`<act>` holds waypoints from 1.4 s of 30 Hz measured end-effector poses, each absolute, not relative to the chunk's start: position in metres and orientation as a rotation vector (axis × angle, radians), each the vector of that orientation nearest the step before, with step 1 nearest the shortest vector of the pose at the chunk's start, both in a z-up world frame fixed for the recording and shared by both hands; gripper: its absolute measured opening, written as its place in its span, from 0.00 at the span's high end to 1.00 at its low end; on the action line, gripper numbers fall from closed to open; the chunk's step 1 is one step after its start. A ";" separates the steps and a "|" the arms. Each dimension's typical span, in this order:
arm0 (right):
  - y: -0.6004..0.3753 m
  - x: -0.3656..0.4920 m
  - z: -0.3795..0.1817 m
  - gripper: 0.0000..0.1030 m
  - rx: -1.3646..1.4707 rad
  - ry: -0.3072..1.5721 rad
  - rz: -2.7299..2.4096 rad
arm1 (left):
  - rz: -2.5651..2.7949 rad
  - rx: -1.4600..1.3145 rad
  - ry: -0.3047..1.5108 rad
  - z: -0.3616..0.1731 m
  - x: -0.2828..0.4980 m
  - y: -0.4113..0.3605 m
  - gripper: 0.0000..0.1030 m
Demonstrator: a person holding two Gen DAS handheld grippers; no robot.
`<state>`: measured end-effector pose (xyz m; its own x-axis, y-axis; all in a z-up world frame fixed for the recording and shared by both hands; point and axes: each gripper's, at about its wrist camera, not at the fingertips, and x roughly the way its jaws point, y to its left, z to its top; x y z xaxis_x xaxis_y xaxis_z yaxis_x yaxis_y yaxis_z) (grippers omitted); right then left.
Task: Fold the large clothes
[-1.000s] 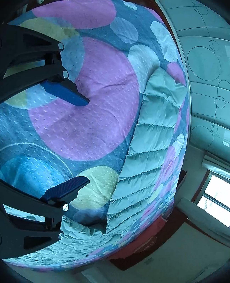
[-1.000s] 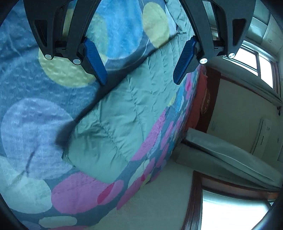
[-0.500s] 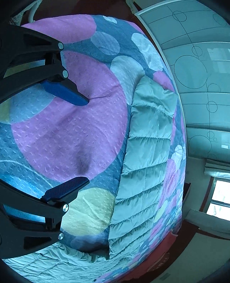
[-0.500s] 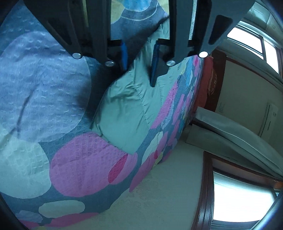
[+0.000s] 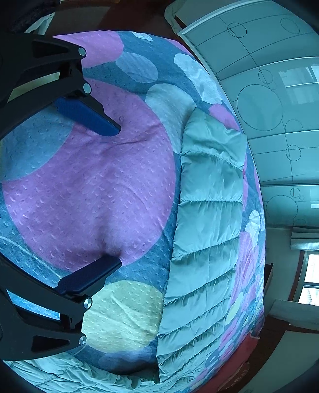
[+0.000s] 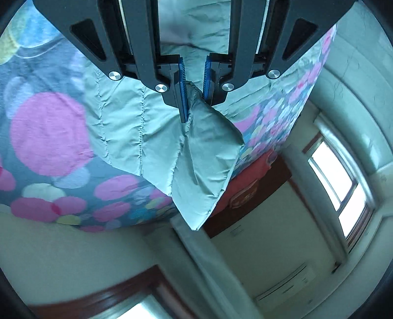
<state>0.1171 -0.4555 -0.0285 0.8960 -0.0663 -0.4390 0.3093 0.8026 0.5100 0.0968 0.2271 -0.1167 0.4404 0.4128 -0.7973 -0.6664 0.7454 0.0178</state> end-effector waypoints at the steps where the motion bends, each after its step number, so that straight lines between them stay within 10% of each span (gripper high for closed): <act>1: -0.440 0.130 -0.026 0.89 0.582 0.434 -0.170 | 0.685 -0.321 0.886 -0.117 0.097 0.227 0.04; 24: -0.135 0.279 -0.091 0.88 0.230 0.879 0.372 | 0.688 -0.328 0.862 -0.119 0.097 0.229 0.02; 31: -0.126 0.265 -0.095 0.41 0.223 0.935 0.468 | 0.688 -0.328 0.862 -0.119 0.097 0.229 0.02; 38: -0.212 0.209 -0.046 0.44 0.274 0.773 0.370 | 0.689 -0.326 0.861 -0.119 0.097 0.229 0.02; 42: -0.320 0.198 -0.044 0.71 0.360 0.744 0.089 | 0.693 -0.320 0.862 -0.119 0.098 0.228 0.02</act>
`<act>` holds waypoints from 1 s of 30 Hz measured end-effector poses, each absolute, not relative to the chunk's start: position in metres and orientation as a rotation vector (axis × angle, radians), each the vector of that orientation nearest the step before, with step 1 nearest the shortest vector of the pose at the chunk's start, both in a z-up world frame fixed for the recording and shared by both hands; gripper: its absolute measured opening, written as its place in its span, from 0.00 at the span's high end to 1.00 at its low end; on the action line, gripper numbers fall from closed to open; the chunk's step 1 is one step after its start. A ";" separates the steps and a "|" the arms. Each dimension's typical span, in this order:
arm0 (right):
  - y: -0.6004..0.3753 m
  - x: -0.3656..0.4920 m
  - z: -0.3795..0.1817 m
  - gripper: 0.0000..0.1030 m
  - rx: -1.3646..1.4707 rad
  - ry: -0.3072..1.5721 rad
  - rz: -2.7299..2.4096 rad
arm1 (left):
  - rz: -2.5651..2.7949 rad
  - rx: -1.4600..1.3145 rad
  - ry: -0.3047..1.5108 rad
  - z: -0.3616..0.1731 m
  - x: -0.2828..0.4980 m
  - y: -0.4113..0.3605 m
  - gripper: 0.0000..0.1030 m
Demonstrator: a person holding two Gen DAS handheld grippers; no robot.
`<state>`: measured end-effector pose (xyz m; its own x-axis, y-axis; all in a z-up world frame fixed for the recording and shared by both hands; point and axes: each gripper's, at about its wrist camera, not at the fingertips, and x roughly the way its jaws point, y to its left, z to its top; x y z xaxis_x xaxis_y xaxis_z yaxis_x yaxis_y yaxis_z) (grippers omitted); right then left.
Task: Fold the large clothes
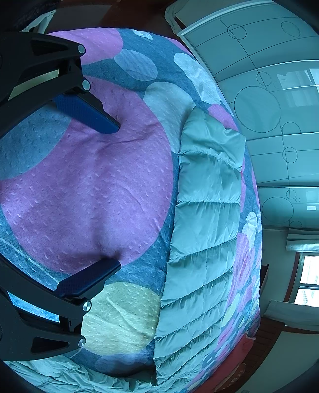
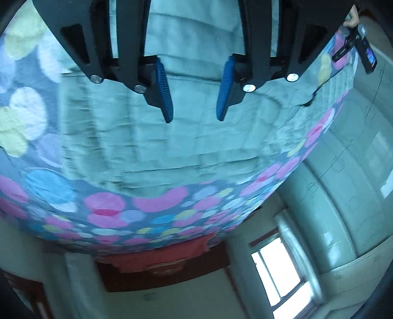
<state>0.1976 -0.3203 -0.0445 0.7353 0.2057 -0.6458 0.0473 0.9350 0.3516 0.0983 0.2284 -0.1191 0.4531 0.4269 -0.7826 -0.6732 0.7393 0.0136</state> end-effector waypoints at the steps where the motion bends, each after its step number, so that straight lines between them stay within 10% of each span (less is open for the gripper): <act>1: -0.344 0.197 -0.050 0.71 0.397 0.747 0.030 | 0.694 -0.318 0.862 -0.119 0.099 0.229 0.02; 9: -0.393 0.216 -0.128 0.72 0.417 0.917 -0.045 | 0.693 -0.321 0.862 -0.119 0.098 0.229 0.02; 30: -0.414 0.271 -0.077 0.70 0.352 0.836 -0.101 | 0.694 -0.317 0.860 -0.119 0.098 0.229 0.02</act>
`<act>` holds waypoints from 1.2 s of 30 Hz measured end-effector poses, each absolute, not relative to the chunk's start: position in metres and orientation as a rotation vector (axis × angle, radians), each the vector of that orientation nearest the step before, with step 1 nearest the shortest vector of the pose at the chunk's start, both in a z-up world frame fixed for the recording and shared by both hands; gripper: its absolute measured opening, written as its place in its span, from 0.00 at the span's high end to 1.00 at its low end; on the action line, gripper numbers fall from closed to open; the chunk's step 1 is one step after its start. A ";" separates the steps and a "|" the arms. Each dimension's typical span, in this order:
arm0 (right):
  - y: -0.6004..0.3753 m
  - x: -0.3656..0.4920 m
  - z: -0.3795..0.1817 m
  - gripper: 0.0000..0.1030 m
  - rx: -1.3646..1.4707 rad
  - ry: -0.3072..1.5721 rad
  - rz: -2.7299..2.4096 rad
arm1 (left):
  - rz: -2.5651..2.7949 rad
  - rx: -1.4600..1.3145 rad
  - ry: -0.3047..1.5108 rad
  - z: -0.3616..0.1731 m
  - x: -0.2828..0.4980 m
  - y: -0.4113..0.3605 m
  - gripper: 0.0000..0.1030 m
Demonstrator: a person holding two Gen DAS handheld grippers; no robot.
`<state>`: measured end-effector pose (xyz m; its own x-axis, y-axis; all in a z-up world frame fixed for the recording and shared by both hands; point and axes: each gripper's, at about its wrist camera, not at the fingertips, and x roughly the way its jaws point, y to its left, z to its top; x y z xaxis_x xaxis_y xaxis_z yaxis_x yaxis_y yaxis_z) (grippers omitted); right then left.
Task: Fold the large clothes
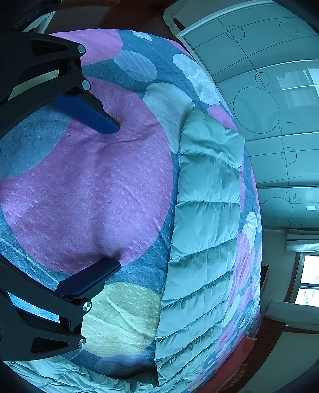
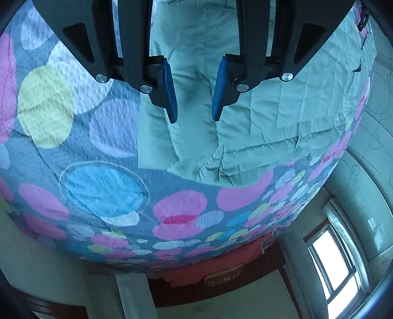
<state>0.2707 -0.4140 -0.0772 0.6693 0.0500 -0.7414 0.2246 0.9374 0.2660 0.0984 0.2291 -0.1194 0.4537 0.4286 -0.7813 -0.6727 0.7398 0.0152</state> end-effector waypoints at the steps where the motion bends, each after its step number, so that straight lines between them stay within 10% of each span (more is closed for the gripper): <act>1: -0.415 0.278 -0.081 0.70 0.347 0.841 -0.109 | 0.694 -0.317 0.860 -0.119 0.098 0.228 0.02; 10: -0.402 0.288 -0.095 0.68 0.362 0.937 -0.119 | 0.695 -0.314 0.860 -0.119 0.098 0.228 0.02; 13: -0.379 0.252 -0.081 0.45 0.359 0.890 -0.113 | 0.694 -0.317 0.859 -0.119 0.098 0.227 0.02; 36: -0.323 0.214 -0.123 0.41 0.212 0.870 -0.129 | 0.575 -0.609 0.703 -0.110 0.084 0.273 0.02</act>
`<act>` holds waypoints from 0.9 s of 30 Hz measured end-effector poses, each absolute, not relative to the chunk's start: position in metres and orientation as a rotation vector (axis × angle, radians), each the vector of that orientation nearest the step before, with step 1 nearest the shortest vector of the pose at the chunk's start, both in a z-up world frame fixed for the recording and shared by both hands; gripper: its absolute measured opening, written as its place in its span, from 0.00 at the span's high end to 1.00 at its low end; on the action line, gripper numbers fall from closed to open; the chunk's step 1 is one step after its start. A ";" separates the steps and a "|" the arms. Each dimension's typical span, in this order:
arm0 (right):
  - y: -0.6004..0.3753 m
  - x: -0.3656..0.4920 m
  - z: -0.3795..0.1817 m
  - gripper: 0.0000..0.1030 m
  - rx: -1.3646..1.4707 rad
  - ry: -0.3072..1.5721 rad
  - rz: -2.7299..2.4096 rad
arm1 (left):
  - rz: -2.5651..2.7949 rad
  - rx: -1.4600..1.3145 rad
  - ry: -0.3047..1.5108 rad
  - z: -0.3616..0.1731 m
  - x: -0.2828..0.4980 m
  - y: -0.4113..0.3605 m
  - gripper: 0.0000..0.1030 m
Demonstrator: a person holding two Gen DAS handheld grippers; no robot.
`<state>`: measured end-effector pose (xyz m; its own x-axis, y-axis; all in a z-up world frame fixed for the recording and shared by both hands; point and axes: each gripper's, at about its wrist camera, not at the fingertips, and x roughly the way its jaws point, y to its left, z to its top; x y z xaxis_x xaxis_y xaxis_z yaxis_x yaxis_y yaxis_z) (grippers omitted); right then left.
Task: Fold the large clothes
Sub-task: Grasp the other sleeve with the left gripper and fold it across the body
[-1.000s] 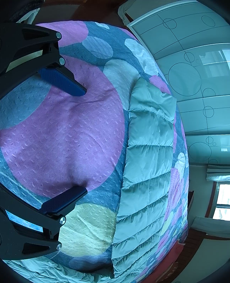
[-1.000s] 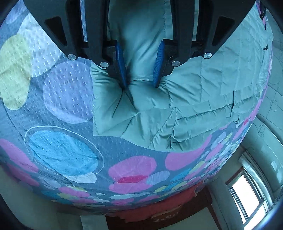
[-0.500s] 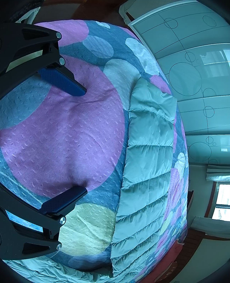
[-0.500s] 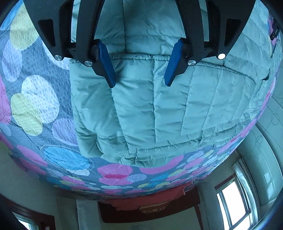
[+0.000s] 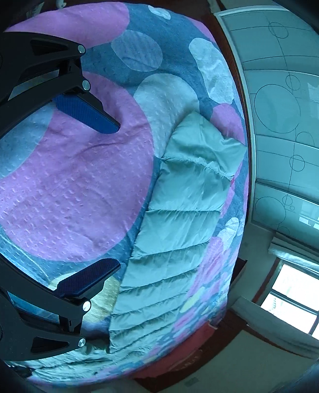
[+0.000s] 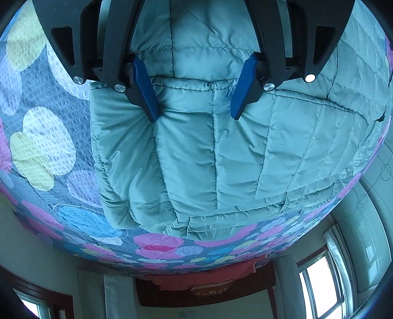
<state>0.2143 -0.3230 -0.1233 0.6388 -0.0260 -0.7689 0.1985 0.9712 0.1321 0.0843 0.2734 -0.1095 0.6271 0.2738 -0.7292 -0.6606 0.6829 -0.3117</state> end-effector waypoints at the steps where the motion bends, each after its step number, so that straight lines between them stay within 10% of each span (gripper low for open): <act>1: -0.323 0.214 -0.123 0.40 0.212 0.869 -0.130 | 0.573 -0.632 0.690 -0.110 0.085 0.280 0.02; 17: -0.324 0.213 -0.123 0.39 0.225 0.855 -0.129 | 0.560 -0.892 0.500 -0.116 0.096 0.331 0.18; 19: -0.325 0.213 -0.123 0.39 0.226 0.855 -0.129 | 0.572 -0.911 0.485 -0.117 0.100 0.340 0.26; 24: -0.325 0.213 -0.122 0.39 0.228 0.854 -0.129 | 0.542 -0.943 0.467 -0.124 0.105 0.352 0.83; 27: -0.325 0.213 -0.122 0.39 0.228 0.854 -0.129 | 0.561 -0.888 0.491 -0.122 0.114 0.349 0.91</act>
<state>0.2127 -0.3250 -0.1225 0.6514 -0.0214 -0.7584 0.2031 0.9680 0.1472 0.1136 0.3492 -0.1217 0.7518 0.2491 -0.6106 -0.6384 0.5070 -0.5792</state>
